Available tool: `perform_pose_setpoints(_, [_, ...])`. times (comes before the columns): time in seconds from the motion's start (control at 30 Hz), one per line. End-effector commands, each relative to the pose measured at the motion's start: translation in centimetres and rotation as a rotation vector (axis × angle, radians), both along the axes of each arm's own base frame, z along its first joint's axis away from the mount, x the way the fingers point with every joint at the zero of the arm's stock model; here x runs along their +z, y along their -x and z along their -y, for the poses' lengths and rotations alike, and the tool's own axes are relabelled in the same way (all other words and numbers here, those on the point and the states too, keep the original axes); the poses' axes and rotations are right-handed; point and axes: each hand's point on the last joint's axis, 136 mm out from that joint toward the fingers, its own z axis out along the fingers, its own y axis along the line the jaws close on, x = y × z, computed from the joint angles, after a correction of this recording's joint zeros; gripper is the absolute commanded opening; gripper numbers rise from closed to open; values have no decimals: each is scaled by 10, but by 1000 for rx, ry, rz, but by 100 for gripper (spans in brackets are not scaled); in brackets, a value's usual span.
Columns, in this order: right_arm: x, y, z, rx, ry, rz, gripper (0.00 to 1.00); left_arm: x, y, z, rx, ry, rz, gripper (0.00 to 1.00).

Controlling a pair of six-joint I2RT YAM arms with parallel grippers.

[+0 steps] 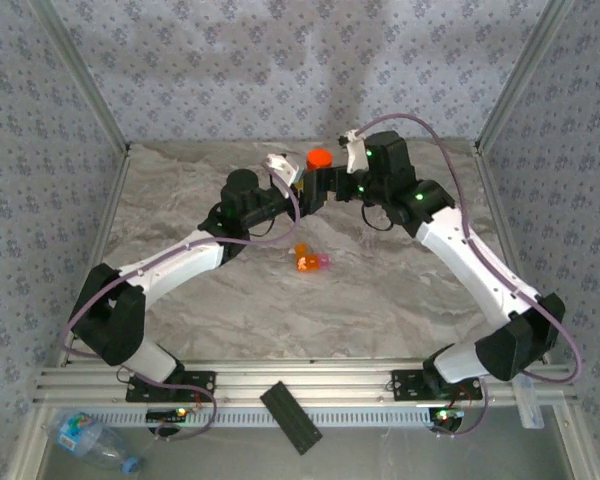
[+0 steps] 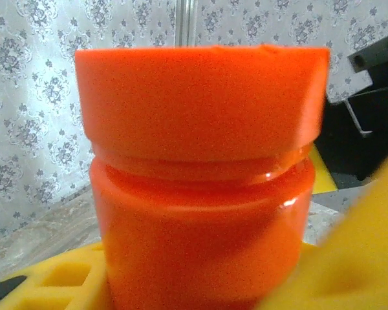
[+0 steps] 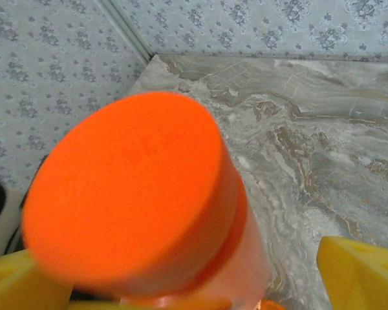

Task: Sort the pills into containers

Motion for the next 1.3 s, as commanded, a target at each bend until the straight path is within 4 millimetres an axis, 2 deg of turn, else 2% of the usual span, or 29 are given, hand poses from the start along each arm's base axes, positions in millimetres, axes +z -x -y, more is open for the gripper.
perform_pose_setpoints(0.0, [34, 33, 2, 123, -88, 65, 100, 9, -4, -3, 12, 8, 14, 0])
perform_pose_setpoints(0.2, [52, 54, 23, 161, -126, 130, 100, 5, -6, -5, 6, 2, 8, 0])
perform_pose_setpoints(0.33, [64, 48, 41, 128, -125, 164, 99, 2, 0, -6, -60, -5, -2, 0])
perform_pose_setpoints(0.5, [61, 31, 49, 161, -140, 128, 98, -4, 20, -3, -217, -22, -42, 0])
perform_pose_setpoints(0.77, [55, 24, 28, 284, -154, 111, 98, -11, 46, 4, -403, -49, -118, 0])
perform_pose_setpoints(1.0, [39, 22, 11, 322, -124, 72, 98, -12, 50, 6, -443, -53, -134, 0])
perform_pose_setpoints(1.27, [23, 17, 2, 332, -101, 30, 92, -13, 52, 7, -453, -55, -142, 0])
